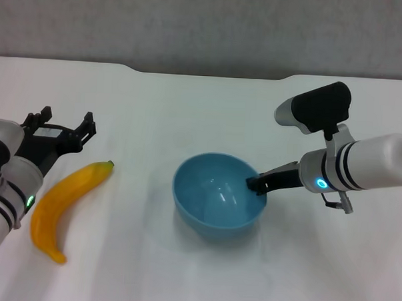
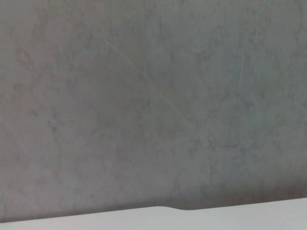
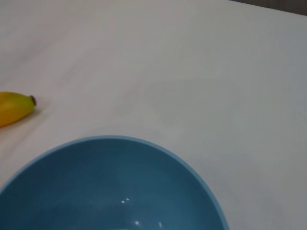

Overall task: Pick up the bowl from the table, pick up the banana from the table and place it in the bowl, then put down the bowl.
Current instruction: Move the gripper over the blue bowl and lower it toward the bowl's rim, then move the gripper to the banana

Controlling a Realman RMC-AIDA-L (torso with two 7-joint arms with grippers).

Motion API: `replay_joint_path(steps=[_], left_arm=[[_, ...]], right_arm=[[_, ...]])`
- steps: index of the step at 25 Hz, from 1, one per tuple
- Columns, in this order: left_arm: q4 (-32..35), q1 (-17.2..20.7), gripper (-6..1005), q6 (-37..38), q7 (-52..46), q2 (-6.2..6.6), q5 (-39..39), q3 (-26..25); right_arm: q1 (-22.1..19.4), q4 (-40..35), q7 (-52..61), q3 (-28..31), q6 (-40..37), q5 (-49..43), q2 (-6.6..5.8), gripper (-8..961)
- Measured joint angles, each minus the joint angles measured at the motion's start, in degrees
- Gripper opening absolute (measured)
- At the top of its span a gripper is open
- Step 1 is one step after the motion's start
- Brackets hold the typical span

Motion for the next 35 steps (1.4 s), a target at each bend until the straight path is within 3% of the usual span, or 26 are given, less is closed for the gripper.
replay_joint_path(steps=[6,15,21,23,28,32,35], left_arm=[[0.1,0.2,790,0.1,0.0,0.00,0.1,0.0],[-0.8,0.8,786,-1.5,0.3,0.14,0.2,0.1],[-13.2,3.3,784,-16.2,2.1,2.99,0.2,-1.9],[-15.1,3.7,783,-20.2,3.7,3.31,0.2,-3.7],[-15.3,4.6,781,-24.2,8.1,2.71,0.2,-6.7],[-15.1,4.8,779,-26.4,9.9,2.17,0.2,-7.1],[-16.2,4.1,778,-33.3,10.9,2.22,0.1,-8.8]], right_arm=[[-1.3,0.0,-3.3,4.2,0.1,0.2,-0.03,74],[-3.4,0.1,-8.5,10.0,-0.2,0.2,-0.25,36],[-5.6,-1.0,-12.0,13.6,-2.1,0.2,-0.60,36],[-6.2,-1.6,-14.5,16.0,-2.8,0.2,-0.63,36],[-6.8,-4.3,-18.4,21.4,-8.1,0.2,-0.85,36],[-7.5,-5.9,-18.7,22.0,-9.7,0.2,-0.84,36],[-8.8,-8.2,-18.9,22.6,-11.5,0.3,-0.83,35]])
